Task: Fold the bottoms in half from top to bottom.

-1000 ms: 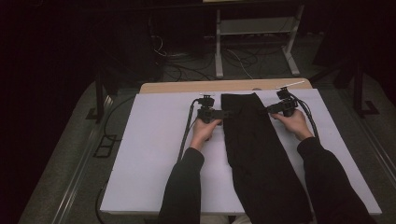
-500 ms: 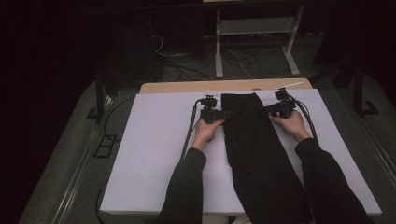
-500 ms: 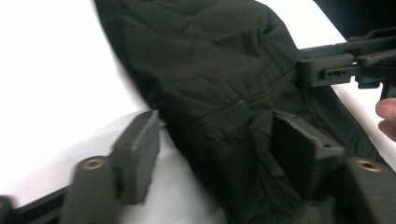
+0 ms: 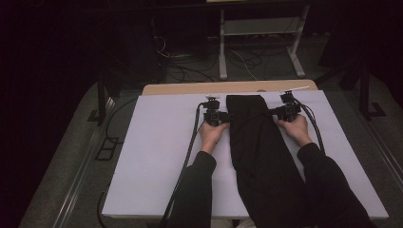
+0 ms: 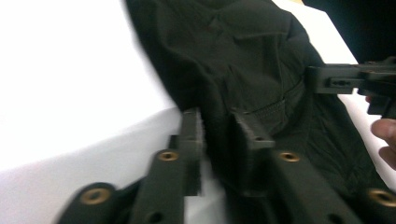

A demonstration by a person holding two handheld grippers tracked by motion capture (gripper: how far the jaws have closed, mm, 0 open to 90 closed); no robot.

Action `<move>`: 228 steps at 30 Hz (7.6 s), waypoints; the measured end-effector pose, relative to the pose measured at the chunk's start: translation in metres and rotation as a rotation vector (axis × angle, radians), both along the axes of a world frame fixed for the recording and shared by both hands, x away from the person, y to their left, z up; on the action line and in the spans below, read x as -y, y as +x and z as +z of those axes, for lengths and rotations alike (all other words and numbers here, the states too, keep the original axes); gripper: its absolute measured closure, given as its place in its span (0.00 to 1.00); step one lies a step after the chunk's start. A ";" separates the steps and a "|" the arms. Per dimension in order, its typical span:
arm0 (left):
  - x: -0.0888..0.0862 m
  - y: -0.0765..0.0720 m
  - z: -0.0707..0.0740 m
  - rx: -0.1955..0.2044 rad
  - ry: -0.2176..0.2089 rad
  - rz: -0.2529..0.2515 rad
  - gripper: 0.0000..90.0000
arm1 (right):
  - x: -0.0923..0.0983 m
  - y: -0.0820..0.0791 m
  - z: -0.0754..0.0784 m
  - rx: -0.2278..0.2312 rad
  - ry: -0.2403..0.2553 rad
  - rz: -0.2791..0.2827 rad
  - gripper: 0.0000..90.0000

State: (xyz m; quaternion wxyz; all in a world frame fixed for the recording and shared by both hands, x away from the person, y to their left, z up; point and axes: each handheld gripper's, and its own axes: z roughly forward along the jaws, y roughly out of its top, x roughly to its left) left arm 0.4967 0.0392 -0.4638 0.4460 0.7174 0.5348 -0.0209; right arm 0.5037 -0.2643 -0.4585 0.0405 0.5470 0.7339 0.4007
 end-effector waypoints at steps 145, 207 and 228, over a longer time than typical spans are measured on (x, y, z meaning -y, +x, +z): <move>-0.014 -0.191 0.022 0.162 -0.175 -0.306 0.94 | 0.039 -0.189 0.022 0.019 0.196 0.132 0.92; -0.012 -0.201 0.006 0.113 -0.074 -0.343 0.94 | 0.034 -0.136 0.046 0.074 0.118 0.191 0.00; -0.010 -0.201 0.005 0.111 -0.073 -0.347 0.94 | 0.011 -0.110 0.017 -0.042 0.092 0.240 0.00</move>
